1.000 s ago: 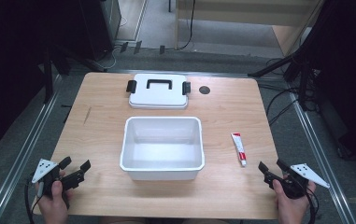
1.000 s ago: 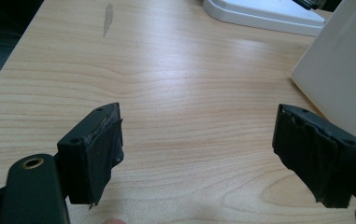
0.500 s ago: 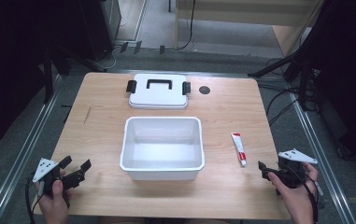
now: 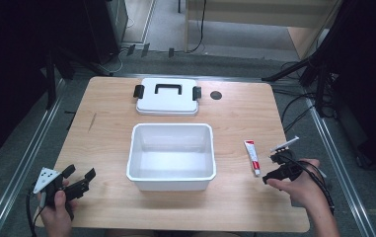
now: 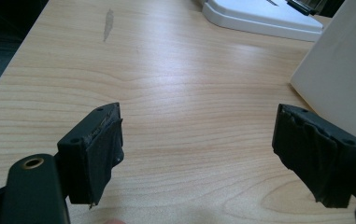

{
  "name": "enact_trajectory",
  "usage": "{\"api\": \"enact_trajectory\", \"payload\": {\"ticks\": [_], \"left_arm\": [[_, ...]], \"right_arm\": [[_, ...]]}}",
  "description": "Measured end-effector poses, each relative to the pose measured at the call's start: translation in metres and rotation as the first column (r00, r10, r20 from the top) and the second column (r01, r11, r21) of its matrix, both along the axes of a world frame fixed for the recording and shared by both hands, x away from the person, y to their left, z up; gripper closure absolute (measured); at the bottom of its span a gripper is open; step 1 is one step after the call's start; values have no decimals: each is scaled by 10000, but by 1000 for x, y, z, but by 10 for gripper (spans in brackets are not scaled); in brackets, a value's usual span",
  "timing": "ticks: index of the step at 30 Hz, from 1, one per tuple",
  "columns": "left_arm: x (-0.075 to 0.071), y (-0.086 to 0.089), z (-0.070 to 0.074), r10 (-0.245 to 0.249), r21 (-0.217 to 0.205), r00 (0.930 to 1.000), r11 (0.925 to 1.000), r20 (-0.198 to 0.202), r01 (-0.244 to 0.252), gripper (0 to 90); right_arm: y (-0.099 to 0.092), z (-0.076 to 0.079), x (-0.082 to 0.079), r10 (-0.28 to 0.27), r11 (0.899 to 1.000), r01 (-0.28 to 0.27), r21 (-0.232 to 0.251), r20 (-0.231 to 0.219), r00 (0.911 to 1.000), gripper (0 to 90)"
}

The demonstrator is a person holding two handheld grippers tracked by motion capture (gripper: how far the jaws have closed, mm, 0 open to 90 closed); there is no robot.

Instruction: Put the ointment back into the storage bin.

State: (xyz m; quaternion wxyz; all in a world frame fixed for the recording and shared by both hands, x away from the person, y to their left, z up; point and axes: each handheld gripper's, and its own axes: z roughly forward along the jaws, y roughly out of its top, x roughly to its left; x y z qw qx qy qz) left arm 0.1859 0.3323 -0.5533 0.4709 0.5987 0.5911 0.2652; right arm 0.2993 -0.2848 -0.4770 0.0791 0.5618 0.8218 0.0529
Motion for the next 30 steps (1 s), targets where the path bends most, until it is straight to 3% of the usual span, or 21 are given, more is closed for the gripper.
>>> {"api": "enact_trajectory", "payload": {"ticks": [1, 10, 16, 30], "left_arm": [[0, 0, 0, 8, 5, 10000, 10000, 11, -8, 172], [1, -1, 0, -54, 62, 10000, 10000, -52, 55, 174], [1, -1, 0, -68, 47, 10000, 10000, -52, 68, 174], [1, 0, 0, -164, 3, 9998, 9999, -94, 164, 174]], "right_arm": [[6, 0, 5, 82, 10000, -82, -18, -274, 9996, 230], [22, -3, 28, 216, 9996, -227, -186, -596, 9980, 386], [29, -7, 41, 40, 9999, -52, -109, -1063, 9943, 416], [47, -13, 69, -455, 9985, 410, -352, -1400, 9891, 509]]}}
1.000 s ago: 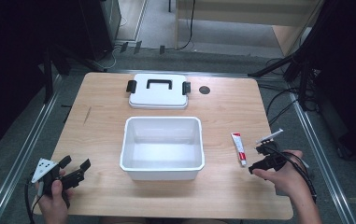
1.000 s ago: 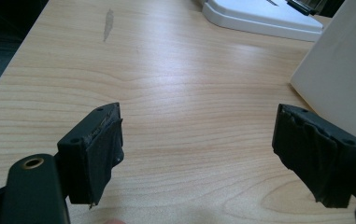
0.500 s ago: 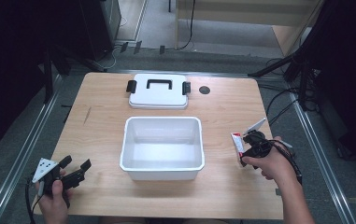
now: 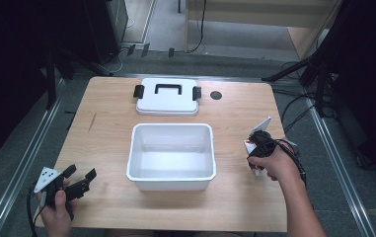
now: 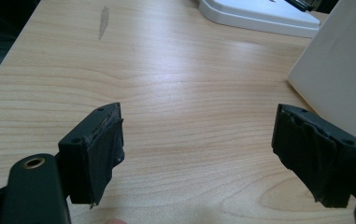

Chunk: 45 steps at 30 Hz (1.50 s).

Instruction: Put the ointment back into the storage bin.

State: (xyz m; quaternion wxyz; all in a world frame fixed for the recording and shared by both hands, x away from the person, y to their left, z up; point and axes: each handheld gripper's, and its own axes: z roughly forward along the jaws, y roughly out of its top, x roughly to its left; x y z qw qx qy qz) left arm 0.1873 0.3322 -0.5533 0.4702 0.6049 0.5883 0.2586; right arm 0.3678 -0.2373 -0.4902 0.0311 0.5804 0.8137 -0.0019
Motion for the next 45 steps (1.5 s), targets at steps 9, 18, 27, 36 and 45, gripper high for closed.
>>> {"api": "enact_trajectory", "payload": {"ticks": [9, 18, 27, 36, 45], "left_arm": [[1, 0, 0, -91, 26, 9999, 10000, -58, 91, 174], [1, -1, 0, -27, 86, 10000, 10000, -48, 27, 174], [0, -1, 0, -14, 90, 10000, 10000, -46, 15, 174], [0, -1, 0, 3, 96, 10000, 10000, -42, -3, 174], [0, -1, 0, 44, 84, 10000, 10000, -22, -44, 174]], "right_arm": [[2, -8, 14, -160, 9998, 162, 68, -288, 9995, 597], [5, -12, 18, -106, 9993, 125, 348, -534, 9985, 721], [12, 7, 14, 200, 9978, -178, 634, -342, 9992, 724], [33, 39, 9, 733, 9924, -719, 997, -105, 9973, 724], [52, 77, 7, 984, 9891, -1000, 1085, 201, 9949, 724]]}}
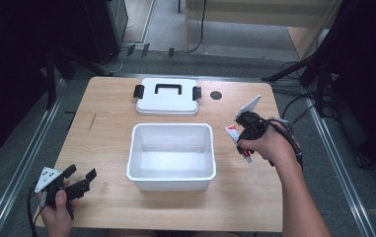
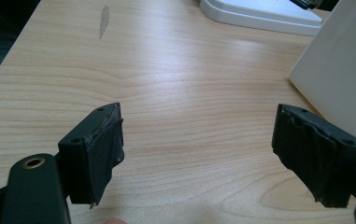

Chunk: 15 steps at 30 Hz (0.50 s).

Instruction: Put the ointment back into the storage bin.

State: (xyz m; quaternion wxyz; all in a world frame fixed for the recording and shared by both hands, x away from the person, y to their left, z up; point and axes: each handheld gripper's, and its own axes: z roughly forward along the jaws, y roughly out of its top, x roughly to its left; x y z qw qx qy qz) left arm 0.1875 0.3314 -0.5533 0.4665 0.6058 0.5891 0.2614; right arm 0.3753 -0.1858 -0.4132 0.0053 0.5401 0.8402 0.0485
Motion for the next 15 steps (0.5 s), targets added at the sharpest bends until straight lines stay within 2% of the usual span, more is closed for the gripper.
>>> {"api": "enact_trajectory", "payload": {"ticks": [1, 2, 6, 15], "left_arm": [[0, 0, 0, 14, -14, 10000, 10000, -3, -14, 174], [0, 0, 0, 28, -6, 10000, 10000, 0, -28, 174], [0, 0, 0, 42, -30, 10000, 10000, 4, -42, 174], [0, 0, 0, 59, -34, 10000, 10000, 29, -59, 174]], "right_arm": [[0, 0, 0, 0, 10000, 0, 0, 0, 10000, 724], [5, 9, 0, 68, 10000, -68, 59, 148, 9999, 724], [16, 24, -2, 292, 9995, -295, 101, 296, 9991, 724], [33, 41, -4, 616, 9979, -623, 187, 375, 9974, 723]]}}
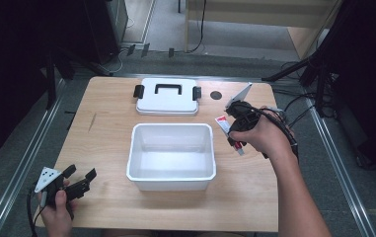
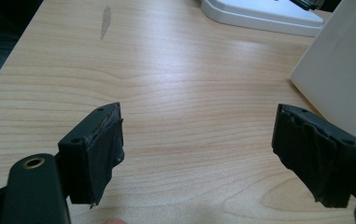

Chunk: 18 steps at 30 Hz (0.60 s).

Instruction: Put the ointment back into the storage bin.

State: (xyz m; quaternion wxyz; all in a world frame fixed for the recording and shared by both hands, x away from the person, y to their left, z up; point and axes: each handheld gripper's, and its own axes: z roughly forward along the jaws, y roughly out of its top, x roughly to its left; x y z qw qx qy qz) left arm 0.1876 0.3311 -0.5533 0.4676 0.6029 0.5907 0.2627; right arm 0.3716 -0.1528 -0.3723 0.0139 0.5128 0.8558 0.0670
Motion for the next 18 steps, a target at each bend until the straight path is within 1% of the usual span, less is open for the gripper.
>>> {"api": "enact_trajectory", "payload": {"ticks": [2, 5, 6, 7, 8, 9, 10, 11, 12, 15, 16, 18], "left_arm": [[0, 0, 0, 1, 6, 10000, 10000, -1, -1, 174], [0, 0, 0, -25, 37, 10000, 10000, 3, 25, 174], [0, 0, 0, -14, 24, 10000, 10000, 1, 14, 174], [0, 0, 0, -6, 13, 10000, 10000, -4, 6, 174], [0, 0, 0, -18, 29, 10000, 10000, -11, 18, 174], [0, 0, 0, -18, 29, 10000, 10000, -11, 18, 174], [0, 0, 0, -18, 28, 10000, 10000, -16, 18, 174], [0, 0, 0, -18, 28, 10000, 10000, -16, 18, 174], [0, 0, 0, -18, 36, 10000, 10000, -24, 18, 174], [0, 0, 0, -21, 28, 10000, 10000, -18, 22, 174], [0, 0, 0, -16, 26, 10000, 10000, -23, 16, 174], [0, 0, 0, -25, 52, 10000, 10000, -29, 25, 174]], "right_arm": [[5, 4, -1, 97, 9999, -97, -24, 13, 10000, 724], [12, 9, -3, 258, 9996, -258, 98, 46, 9997, 723], [17, 12, -4, 376, 9991, -377, 217, 86, 9993, 724], [17, 12, -4, 376, 9991, -377, 217, 86, 9993, 724], [22, 13, -6, 509, 9980, -511, 379, 53, 9987, 723], [22, 13, -6, 509, 9980, -511, 379, 53, 9987, 723], [27, 14, -7, 655, 9967, -655, 482, 17, 9979, 723], [27, 14, -7, 655, 9967, -655, 482, 17, 9979, 723], [32, 15, -8, 713, 9962, -712, 498, 12, 9975, 723], [37, 16, -9, 798, 9956, -795, 486, -29, 9968, 723], [41, 16, -10, 958, 9941, -955, 514, -36, 9954, 723], [46, 18, -11, 981, 9939, -975, 518, -78, 9951, 723]]}}
